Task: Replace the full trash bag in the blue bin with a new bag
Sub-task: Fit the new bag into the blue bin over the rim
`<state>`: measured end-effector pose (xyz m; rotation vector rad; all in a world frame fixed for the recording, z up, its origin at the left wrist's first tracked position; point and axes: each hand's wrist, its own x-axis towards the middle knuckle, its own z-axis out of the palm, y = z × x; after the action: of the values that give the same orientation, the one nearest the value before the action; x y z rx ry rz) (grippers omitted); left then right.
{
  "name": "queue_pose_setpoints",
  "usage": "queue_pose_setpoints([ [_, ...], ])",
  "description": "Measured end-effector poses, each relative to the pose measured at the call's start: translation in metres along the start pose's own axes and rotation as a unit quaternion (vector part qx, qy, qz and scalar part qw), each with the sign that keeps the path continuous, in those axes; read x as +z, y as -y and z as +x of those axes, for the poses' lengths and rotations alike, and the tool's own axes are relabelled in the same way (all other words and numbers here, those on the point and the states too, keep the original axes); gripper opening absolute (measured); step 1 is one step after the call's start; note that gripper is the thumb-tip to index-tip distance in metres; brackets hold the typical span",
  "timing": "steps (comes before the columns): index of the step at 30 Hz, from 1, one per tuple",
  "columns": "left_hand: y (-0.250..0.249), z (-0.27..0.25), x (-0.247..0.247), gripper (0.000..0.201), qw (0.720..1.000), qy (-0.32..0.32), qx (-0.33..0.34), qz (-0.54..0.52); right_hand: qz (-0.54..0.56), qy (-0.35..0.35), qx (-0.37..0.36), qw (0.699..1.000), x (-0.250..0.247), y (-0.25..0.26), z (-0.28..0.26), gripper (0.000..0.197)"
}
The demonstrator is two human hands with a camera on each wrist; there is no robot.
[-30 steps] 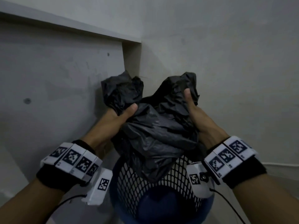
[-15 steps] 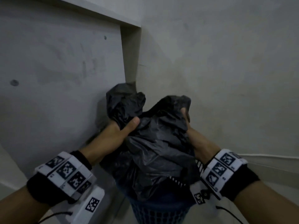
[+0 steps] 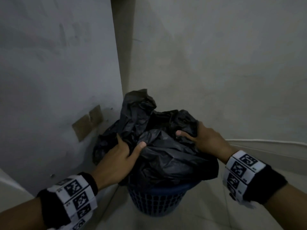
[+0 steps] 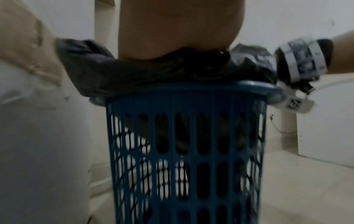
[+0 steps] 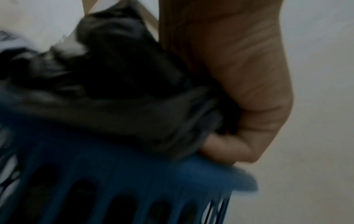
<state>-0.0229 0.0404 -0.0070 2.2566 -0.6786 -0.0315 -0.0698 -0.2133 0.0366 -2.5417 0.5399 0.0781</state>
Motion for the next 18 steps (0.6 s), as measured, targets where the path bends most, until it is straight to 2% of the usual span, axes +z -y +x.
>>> queue_pose_setpoints([
  [2, -0.005, 0.012, 0.003, 0.092, 0.998, 0.054, -0.015, -0.004, -0.027, -0.035, 0.009, 0.999, 0.006, -0.009, 0.003, 0.100],
  [5, -0.005, 0.033, 0.017, 0.110, 0.988, 0.143, -0.043, -0.029, 0.053, -0.031, 0.019, 0.998, 0.005, -0.018, 0.015, 0.103],
  [6, -0.004, 0.039, 0.023, 0.112, 0.984, 0.165, -0.053, -0.044, 0.101, -0.011, 0.010, 0.995, -0.001, -0.020, 0.018, 0.100],
  [7, -0.002, 0.045, 0.029, 0.112, 0.979, 0.182, -0.065, -0.062, 0.148, 0.010, -0.019, 0.989, -0.007, -0.021, 0.019, 0.087],
  [8, -0.004, 0.050, 0.033, 0.112, 0.974, 0.200, -0.080, -0.074, 0.179, 0.052, -0.053, 0.981, -0.014, -0.018, 0.014, 0.067],
  [9, -0.007, 0.054, 0.038, 0.110, 0.966, 0.226, -0.098, -0.083, 0.194, 0.107, -0.093, 0.971, -0.019, -0.019, 0.011, 0.062],
  [11, -0.011, 0.060, 0.043, 0.098, 0.954, 0.257, -0.113, -0.105, 0.170, 0.195, -0.136, 0.956, -0.022, -0.028, 0.012, 0.099],
  [12, -0.013, 0.062, 0.044, 0.092, 0.953, 0.254, -0.117, -0.119, 0.130, 0.217, -0.146, 0.956, -0.021, -0.029, 0.010, 0.111],
  [13, -0.012, 0.065, 0.044, 0.088, 0.956, 0.238, -0.117, -0.129, 0.100, 0.218, -0.166, 0.956, -0.018, -0.034, 0.013, 0.116],
  [16, -0.010, 0.068, 0.036, 0.080, 0.981, 0.161, -0.066, -0.088, -0.059, 0.144, -0.143, 0.977, -0.006, -0.038, 0.019, 0.116],
  [18, -0.007, 0.066, 0.026, 0.070, 0.996, 0.080, -0.033, -0.036, -0.165, 0.070, -0.112, 0.977, 0.005, -0.035, 0.020, 0.119],
])
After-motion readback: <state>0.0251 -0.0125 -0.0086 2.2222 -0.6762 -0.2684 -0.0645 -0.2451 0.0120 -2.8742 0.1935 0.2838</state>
